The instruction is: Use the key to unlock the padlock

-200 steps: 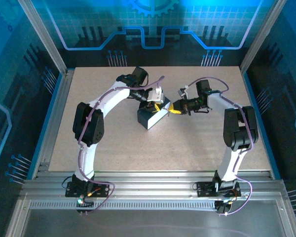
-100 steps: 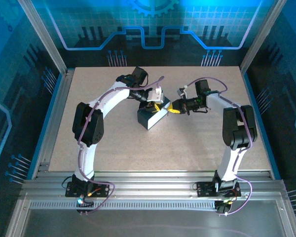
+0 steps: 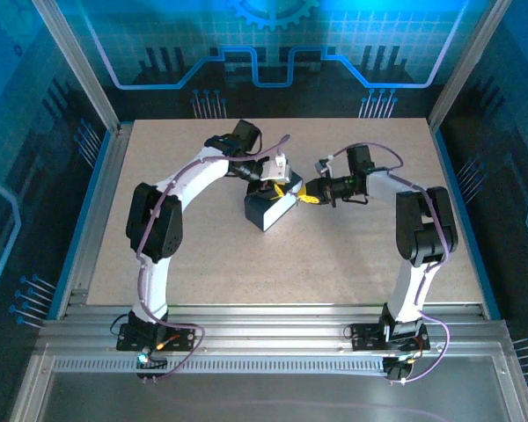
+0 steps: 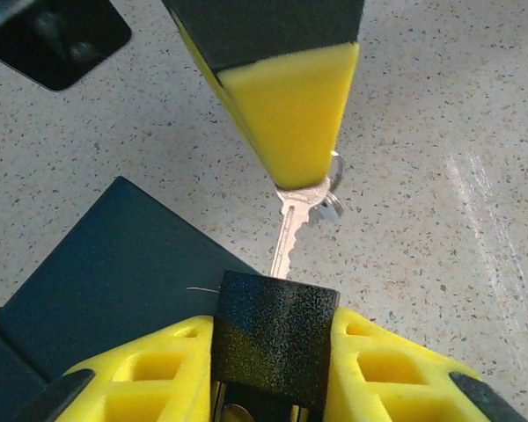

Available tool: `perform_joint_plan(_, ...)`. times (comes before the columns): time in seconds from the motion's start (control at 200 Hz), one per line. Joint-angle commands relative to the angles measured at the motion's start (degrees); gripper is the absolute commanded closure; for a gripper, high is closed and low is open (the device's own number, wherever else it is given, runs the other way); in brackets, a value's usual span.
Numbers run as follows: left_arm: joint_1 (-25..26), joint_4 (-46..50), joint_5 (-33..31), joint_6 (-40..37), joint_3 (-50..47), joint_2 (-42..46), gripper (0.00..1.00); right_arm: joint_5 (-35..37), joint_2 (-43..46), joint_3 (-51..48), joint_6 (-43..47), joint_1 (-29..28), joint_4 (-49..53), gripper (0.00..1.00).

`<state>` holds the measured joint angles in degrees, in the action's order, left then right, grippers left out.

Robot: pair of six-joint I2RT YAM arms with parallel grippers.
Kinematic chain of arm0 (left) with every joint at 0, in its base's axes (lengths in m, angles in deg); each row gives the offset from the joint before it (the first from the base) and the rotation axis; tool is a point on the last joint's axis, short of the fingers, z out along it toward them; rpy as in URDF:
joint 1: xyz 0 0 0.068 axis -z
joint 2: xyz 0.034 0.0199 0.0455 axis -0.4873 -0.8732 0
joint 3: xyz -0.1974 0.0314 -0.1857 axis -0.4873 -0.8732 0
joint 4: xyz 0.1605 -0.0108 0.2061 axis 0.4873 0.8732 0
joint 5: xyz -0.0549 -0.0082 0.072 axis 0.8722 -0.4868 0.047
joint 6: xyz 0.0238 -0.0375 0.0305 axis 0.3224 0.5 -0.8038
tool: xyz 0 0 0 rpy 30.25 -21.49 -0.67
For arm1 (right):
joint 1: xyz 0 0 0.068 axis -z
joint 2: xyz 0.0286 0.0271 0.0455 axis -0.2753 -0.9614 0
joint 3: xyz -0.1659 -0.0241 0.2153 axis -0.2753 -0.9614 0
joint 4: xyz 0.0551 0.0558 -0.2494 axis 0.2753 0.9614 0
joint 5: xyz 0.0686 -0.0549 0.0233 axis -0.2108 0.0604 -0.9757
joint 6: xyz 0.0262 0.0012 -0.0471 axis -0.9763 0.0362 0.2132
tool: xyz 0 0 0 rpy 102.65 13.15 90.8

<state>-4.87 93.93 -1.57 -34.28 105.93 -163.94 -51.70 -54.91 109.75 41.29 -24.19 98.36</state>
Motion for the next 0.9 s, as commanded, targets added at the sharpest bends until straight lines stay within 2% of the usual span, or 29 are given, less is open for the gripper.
perform_joint_plan(0.0, 0.47, 1.31, 0.56, 0.64, -3.48, -0.73, 0.83, -1.7, 1.2, -2.25, -6.26, -1.83, -8.14, 1.0)
perform_joint_plan(0.215, 0.32, 0.26, 0.44, 0.84, -4.59, -0.69, 0.84, -2.3, 1.42, -2.22, -9.74, -1.92, -11.49, 1.0)
perform_joint_plan(0.895, -0.38, -1.06, 0.69, 0.86, -6.31, -0.05, 0.83, -1.52, 2.51, -2.14, -12.27, -3.99, -13.75, 1.0)
